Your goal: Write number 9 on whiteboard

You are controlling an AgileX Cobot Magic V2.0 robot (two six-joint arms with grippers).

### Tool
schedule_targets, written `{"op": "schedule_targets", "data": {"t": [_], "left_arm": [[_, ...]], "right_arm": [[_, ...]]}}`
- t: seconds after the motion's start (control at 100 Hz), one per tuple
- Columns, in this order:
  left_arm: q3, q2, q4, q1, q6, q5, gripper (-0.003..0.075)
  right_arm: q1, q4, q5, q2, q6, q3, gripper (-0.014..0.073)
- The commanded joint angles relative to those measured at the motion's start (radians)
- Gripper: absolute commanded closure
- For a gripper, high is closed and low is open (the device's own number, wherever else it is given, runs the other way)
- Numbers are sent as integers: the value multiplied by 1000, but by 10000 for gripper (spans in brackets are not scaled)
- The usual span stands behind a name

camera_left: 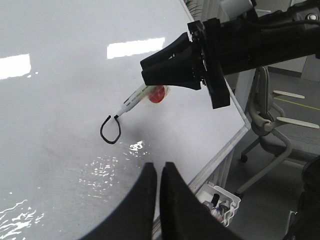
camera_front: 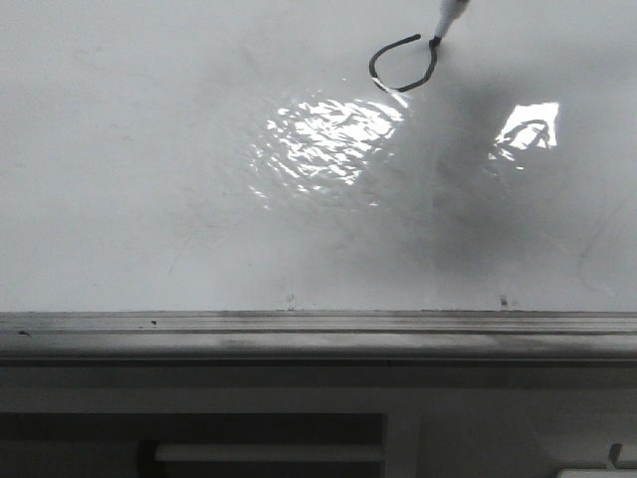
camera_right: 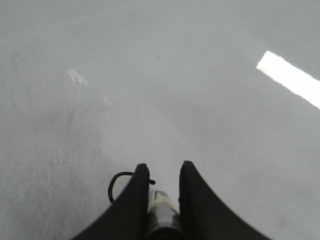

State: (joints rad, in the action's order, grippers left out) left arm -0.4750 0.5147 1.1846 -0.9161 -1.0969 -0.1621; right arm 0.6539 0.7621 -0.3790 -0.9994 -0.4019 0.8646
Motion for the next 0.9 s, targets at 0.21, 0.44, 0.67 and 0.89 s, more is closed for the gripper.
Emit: {"op": "schedule_targets", "data": {"t": [0.21,0.44,0.67,0.89], "left_arm": [[-26,3,17,-3,11,36,741],[-26,3,17,-3,11,36,741],[-26,3,15,-3,11,41,741],[-26,5,15,-3,11,43,741]], "right_arm": [[73,-137,-81,8,17,-97,635],[118,-178,-81,8,8,-182,635],[118,-178,-49,16,8,-182,635],[235,-230,-17,126,8,-94,636]]}}
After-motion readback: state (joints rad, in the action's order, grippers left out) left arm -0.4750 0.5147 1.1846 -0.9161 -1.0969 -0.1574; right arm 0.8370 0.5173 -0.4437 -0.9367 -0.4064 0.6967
